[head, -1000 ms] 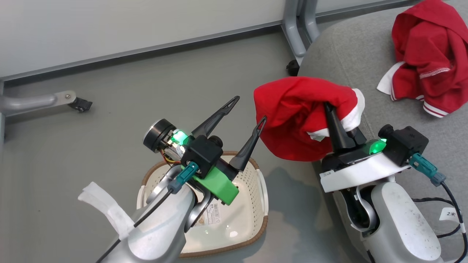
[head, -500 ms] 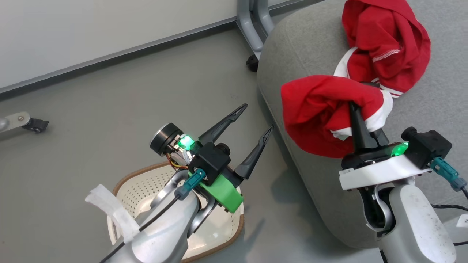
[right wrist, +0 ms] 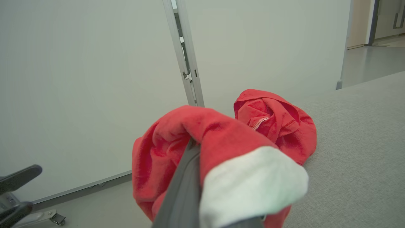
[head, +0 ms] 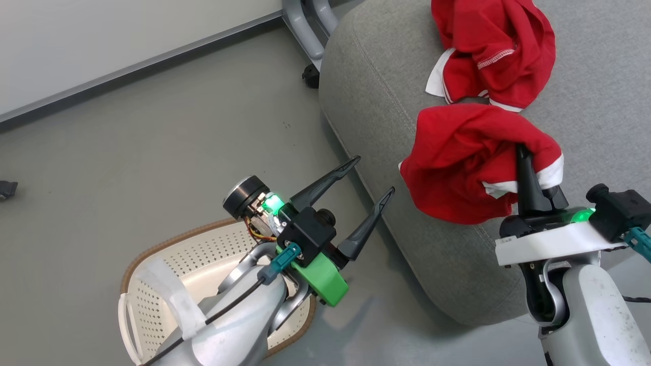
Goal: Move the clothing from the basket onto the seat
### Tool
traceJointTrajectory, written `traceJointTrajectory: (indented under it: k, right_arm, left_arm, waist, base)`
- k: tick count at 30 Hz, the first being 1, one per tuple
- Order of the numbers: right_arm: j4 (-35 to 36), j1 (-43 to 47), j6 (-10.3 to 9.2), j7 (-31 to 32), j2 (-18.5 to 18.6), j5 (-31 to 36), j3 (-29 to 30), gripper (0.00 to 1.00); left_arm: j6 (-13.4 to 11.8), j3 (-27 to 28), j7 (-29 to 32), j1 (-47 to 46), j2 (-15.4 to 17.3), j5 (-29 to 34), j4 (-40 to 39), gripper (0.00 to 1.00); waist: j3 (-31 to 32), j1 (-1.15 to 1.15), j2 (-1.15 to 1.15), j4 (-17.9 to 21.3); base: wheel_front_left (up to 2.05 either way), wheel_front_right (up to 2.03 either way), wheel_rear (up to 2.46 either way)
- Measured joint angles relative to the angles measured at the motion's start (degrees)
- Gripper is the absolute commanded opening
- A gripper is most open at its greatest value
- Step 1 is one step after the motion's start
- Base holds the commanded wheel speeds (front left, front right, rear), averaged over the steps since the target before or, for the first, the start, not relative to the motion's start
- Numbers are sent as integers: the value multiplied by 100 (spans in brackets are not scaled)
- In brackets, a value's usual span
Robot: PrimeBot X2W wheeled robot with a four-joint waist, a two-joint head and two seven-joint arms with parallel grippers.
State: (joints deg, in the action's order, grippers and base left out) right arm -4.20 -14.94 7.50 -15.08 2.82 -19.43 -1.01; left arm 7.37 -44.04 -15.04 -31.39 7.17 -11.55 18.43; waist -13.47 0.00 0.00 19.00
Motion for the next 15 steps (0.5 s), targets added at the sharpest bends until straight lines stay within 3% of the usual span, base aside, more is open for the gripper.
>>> traceJointTrajectory:
  k: [15]
  right_arm:
    - [115,-243,0,0,-2,118,269,0]
  left_arm:
    - [0,12,0,-50,34,-34,-8,100]
  waist:
    - [-137,0,0,4]
  base:
    - [0,0,0]
